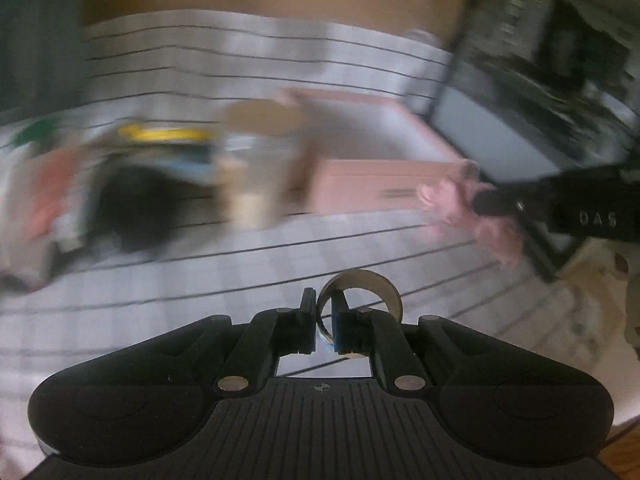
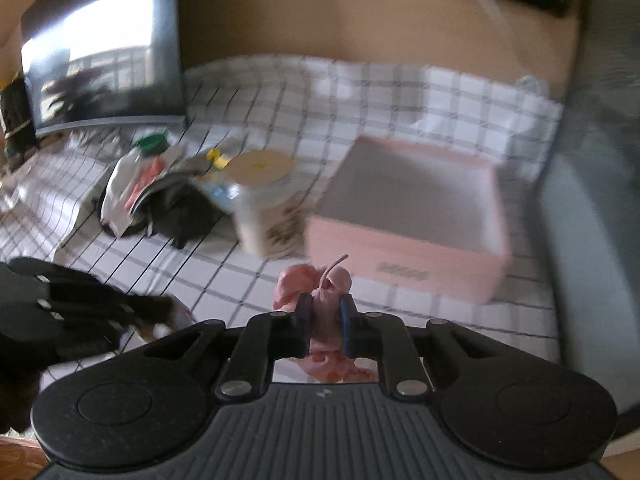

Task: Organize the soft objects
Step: 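Carry both items over the pink box and open both tools to drop them inside, then grasp the black plush bear with the right tool while the left tool reaches the clothes pile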

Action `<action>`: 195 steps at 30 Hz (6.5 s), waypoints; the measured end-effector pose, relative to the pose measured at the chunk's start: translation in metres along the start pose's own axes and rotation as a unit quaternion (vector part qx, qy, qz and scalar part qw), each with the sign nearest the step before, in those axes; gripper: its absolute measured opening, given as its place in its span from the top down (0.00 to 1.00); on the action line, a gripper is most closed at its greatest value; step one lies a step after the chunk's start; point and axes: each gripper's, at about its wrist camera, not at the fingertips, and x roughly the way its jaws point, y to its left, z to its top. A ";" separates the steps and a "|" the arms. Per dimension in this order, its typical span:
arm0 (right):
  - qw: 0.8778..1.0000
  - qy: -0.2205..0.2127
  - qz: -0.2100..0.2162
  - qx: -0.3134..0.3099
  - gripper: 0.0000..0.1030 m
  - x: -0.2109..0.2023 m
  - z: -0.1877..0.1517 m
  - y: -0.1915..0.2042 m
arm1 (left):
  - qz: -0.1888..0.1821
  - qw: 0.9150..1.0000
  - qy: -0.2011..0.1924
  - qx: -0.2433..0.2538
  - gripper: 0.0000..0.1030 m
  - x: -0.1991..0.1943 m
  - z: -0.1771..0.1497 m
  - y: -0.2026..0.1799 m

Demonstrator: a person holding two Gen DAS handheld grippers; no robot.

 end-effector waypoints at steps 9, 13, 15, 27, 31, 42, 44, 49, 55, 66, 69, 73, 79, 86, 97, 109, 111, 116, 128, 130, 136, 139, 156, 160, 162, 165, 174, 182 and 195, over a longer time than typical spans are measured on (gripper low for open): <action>0.997 -0.050 -0.055 0.037 0.87 -0.040 -0.006 -0.062 | -0.054 0.998 -0.010 0.037 0.90 0.040 0.069 -0.054; 0.996 -0.049 -0.056 0.056 0.87 -0.038 -0.011 -0.076 | -0.031 0.996 -0.054 0.060 0.90 0.058 0.123 -0.067; 0.995 -0.050 -0.054 0.060 0.87 -0.038 -0.014 -0.081 | -0.032 0.997 -0.065 0.034 0.89 0.072 0.149 -0.065; 0.995 -0.042 -0.061 0.067 0.87 -0.024 -0.017 -0.083 | -0.022 0.996 0.052 -0.069 0.82 0.145 0.169 -0.038; 0.994 -0.049 -0.061 0.075 0.87 -0.019 -0.007 -0.087 | -0.045 0.994 -0.033 -0.088 0.82 0.112 0.172 -0.033; 0.985 -0.076 0.004 0.155 0.65 0.036 0.098 -0.134 | -0.017 0.996 0.051 -0.064 0.81 0.136 0.203 -0.031; 0.986 -0.070 -0.006 0.150 0.56 0.040 0.095 -0.136 | 0.003 0.995 0.086 -0.056 0.81 0.146 0.205 -0.032; 0.996 -0.021 -0.018 0.087 0.40 0.036 0.048 -0.121 | -0.054 0.989 0.073 -0.117 0.74 0.151 0.197 -0.018; 0.994 0.090 0.018 0.065 0.41 0.063 -0.021 -0.100 | -0.028 0.995 0.023 -0.095 0.75 0.135 0.193 -0.026; 0.997 0.023 0.052 0.060 0.92 0.020 0.026 -0.087 | -0.119 0.982 -0.094 -0.109 0.75 0.016 0.109 0.004; 0.996 -0.053 0.034 0.055 0.92 0.005 0.079 -0.091 | -0.101 0.983 -0.083 -0.126 0.75 0.002 0.081 0.013; 0.990 -0.118 0.019 0.080 0.87 0.009 0.143 -0.103 | -0.038 0.987 -0.071 -0.142 0.75 -0.016 0.045 0.032; 0.982 -0.105 0.002 0.154 0.38 0.035 0.163 -0.125 | 0.040 0.970 -0.082 -0.226 0.75 -0.050 0.000 0.074; 0.992 -0.059 -0.002 0.114 0.38 0.052 0.119 -0.087 | 0.119 0.952 -0.065 -0.273 0.75 -0.065 -0.033 0.104; 0.999 -0.012 0.030 0.011 0.38 0.045 0.053 0.013 | 0.173 0.933 -0.085 -0.303 0.75 -0.085 -0.054 0.147; 0.995 0.042 0.038 -0.080 0.37 0.064 0.017 0.113 | 0.145 0.947 -0.086 -0.275 0.75 -0.067 -0.054 0.182; 0.994 0.047 0.036 -0.089 0.37 0.068 0.014 0.122 | 0.144 0.954 -0.092 -0.248 0.75 -0.067 -0.052 0.182; 0.993 0.076 0.024 -0.085 0.37 0.083 0.008 0.133 | 0.130 0.957 -0.124 -0.228 0.75 -0.073 -0.041 0.203; 0.992 0.107 0.004 -0.073 0.37 0.094 -0.007 0.144 | 0.063 0.974 -0.131 -0.173 0.75 -0.052 0.024 0.242; 0.992 0.109 -0.003 -0.070 0.37 0.096 -0.007 0.143 | 0.022 0.980 -0.118 -0.157 0.75 -0.041 0.029 0.226; 0.991 0.114 -0.015 -0.062 0.37 0.097 -0.009 0.144 | 0.025 0.987 -0.090 -0.129 0.75 0.001 0.047 0.192; 0.991 0.111 -0.019 -0.078 0.37 0.092 -0.013 0.146 | 0.009 0.987 -0.123 -0.105 0.75 -0.001 0.052 0.174; 0.991 0.073 0.041 -0.102 0.36 0.095 -0.008 0.105 | 0.017 0.990 -0.038 -0.137 0.75 -0.012 0.017 0.138; 0.991 0.070 0.050 -0.098 0.36 0.100 -0.008 0.092 | 0.022 0.990 0.015 -0.137 0.75 -0.023 -0.012 0.119; 0.991 0.075 0.055 -0.094 0.36 0.103 -0.009 0.087 | 0.038 0.990 0.032 -0.135 0.75 -0.021 -0.026 0.112; 0.991 0.077 0.063 -0.094 0.36 0.104 -0.009 0.084 | 0.031 0.989 0.031 -0.139 0.75 -0.027 -0.038 0.105; 0.973 -0.014 0.146 -0.177 0.25 0.092 0.023 0.129 | 0.075 0.976 -0.039 -0.201 0.75 -0.074 -0.047 0.120; 0.962 0.024 0.140 -0.234 0.22 0.160 0.037 0.181 | 0.128 0.937 -0.102 -0.309 0.75 -0.127 -0.075 0.160; 0.974 0.086 0.126 -0.165 0.35 0.098 0.014 0.123 | 0.117 0.943 -0.093 -0.297 0.75 -0.089 -0.056 0.154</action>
